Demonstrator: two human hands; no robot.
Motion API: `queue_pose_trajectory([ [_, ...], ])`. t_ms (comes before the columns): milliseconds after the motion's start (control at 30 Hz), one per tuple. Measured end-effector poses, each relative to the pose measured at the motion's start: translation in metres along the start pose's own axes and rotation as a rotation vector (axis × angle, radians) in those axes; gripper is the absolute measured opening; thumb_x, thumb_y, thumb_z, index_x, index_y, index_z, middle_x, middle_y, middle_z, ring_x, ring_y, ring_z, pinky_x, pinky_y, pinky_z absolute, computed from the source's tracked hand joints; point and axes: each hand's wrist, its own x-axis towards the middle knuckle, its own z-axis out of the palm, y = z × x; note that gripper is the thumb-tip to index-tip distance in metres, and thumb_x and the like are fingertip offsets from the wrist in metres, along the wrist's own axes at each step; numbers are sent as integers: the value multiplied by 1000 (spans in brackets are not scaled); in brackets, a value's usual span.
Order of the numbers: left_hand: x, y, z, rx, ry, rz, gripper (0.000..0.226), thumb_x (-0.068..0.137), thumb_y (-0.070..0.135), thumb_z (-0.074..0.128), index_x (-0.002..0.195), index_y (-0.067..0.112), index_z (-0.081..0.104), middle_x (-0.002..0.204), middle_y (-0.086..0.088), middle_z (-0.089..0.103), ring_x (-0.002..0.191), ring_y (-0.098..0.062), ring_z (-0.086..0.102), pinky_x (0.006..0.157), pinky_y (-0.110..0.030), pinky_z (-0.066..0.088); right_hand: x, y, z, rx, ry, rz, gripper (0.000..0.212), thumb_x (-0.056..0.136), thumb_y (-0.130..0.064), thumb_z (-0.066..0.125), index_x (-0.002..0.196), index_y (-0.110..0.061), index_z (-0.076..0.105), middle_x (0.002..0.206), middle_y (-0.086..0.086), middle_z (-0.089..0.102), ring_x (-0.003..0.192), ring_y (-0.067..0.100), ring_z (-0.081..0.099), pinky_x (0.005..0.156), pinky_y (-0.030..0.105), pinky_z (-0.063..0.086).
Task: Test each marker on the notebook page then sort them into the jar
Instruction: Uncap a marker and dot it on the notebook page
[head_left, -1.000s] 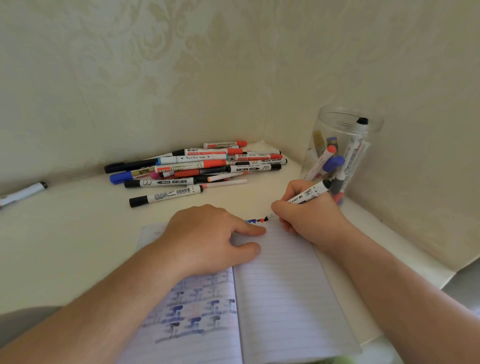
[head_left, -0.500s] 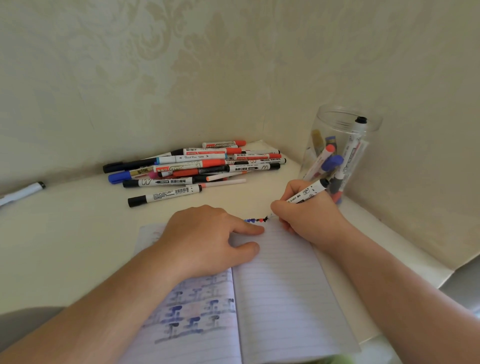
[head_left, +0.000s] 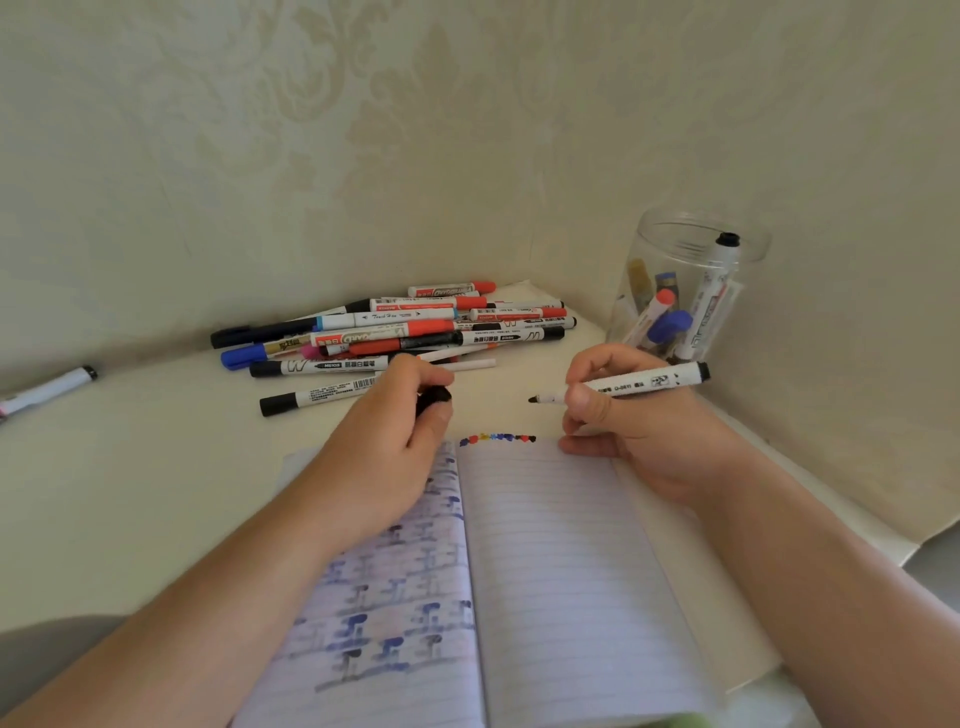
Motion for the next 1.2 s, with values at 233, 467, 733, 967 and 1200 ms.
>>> queue_pose_trajectory([
  [233, 3, 1, 3, 58, -9, 13, 27, 99, 22, 67, 113, 38, 52, 105, 24, 61, 98, 9, 58, 84, -17, 46, 0, -2, -8, 126, -167, 91, 45, 84, -31, 46, 104, -15, 83, 103, 23, 75, 81, 30, 60, 84, 45, 55],
  [467, 1, 0, 4, 88, -17, 50, 25, 97, 26, 70, 107, 43, 54, 97, 22, 63, 93, 6, 58, 78, -19, 46, 1, -2, -1, -12, -111, 65, 16, 83, -23, 51, 93, -12, 58, 100, 27, 76, 76, 29, 56, 78, 42, 53],
  [733, 2, -2, 3, 17, 6, 80, 22, 100, 26, 64, 106, 47, 58, 94, 29, 66, 93, 7, 61, 74, -8, 43, 0, 3, 2, -96, -53, -13, 15, 79, -21, 79, 92, -24, 85, 77, 7, 72, 71, 18, 64, 75, 36, 62],
  [967, 5, -8, 3, -105, -22, 55, 24, 109, 35, 37, 97, 26, 57, 63, 15, 55, 57, -4, 45, 58, -19, 37, -1, 18, 6, -646, -68, -253, 17, 100, -29, 66, 104, -46, 66, 65, -10, 55, 61, 10, 48, 60, 31, 44],
  [1200, 7, -7, 1, -45, -43, 42, 27, 111, 35, 33, 91, 28, 50, 63, 16, 54, 55, -4, 42, 59, -29, 38, -3, 21, 12, -788, -81, -350, 11, 97, -47, 61, 108, -47, 60, 80, -3, 66, 73, 18, 58, 72, 46, 51],
])
